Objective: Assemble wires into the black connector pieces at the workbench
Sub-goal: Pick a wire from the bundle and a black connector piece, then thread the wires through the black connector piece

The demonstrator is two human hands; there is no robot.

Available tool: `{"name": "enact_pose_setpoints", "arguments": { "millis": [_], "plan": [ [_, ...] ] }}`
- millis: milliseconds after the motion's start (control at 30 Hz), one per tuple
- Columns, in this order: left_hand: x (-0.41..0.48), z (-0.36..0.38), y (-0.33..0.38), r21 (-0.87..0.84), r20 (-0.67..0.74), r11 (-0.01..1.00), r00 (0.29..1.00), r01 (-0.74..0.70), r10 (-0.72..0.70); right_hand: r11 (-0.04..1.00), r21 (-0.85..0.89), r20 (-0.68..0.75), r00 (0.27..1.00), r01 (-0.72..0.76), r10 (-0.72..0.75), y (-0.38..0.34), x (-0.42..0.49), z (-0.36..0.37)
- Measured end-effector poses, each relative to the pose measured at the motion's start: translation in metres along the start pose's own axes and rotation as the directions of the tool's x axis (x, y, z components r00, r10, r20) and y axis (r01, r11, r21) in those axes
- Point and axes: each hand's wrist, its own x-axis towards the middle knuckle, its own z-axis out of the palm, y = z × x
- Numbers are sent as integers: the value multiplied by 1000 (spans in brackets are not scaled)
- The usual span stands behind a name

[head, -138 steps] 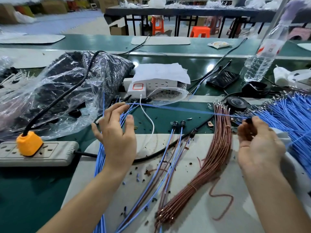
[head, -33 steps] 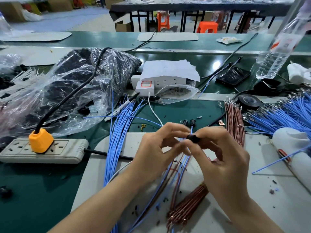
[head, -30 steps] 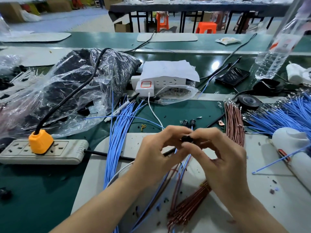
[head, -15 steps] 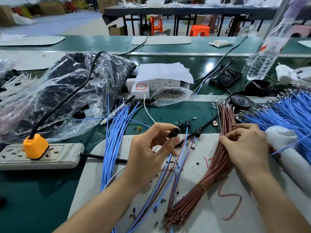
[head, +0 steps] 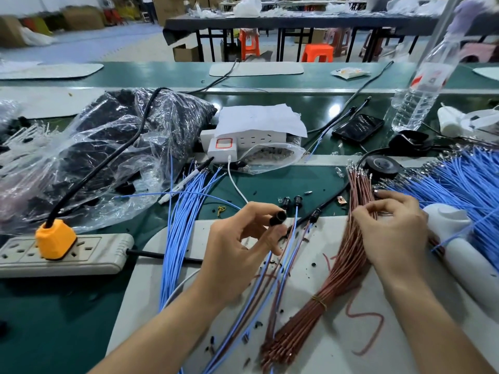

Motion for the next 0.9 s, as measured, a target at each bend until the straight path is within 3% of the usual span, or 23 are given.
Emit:
{"name": "enact_pose_setpoints", "arguments": {
  "millis": [67, 133, 233, 333, 500, 600, 700, 800, 900],
  "plan": [
    [1, -1, 0, 45, 14, 999, 1000, -25, 25, 972, 194, -75, 990, 134, -122, -10, -8, -2],
    [2, -1, 0, 104, 43, 994, 998, -42, 38, 900, 333, -21, 957, 279, -289, -20, -19, -1],
    [3, 1, -1, 146, 73, 989, 997, -33, 22, 833, 387, 183, 853, 395, -489, -28, -36, 7],
    [2, 3, -3, 114, 111, 993, 994, -26, 13, 798, 365, 285, 758, 480, -587, -31, -46, 12],
    [3, 2, -5, 31, 52, 998, 997, 51, -52, 845, 359, 395, 756, 396, -522, -26, -42, 10],
    [4, 0, -6, -95, -75, 991, 992, 91, -98, 904, 265, 547, 720, 335, -428, -21, -35, 11],
    [4, 0, -6, -164, -190, 981, 973, 103, -134, 921, 264, 607, 692, 286, -390, -20, -31, 10],
    [4, 1, -5, -178, -237, 981, 964, 79, -121, 931, 303, 688, 629, 206, -363, -23, -27, 5],
    [6, -1, -8, -175, -288, 983, 951, 61, -111, 925, 326, 774, 506, 196, -380, -24, -25, 1]
  ]
}}
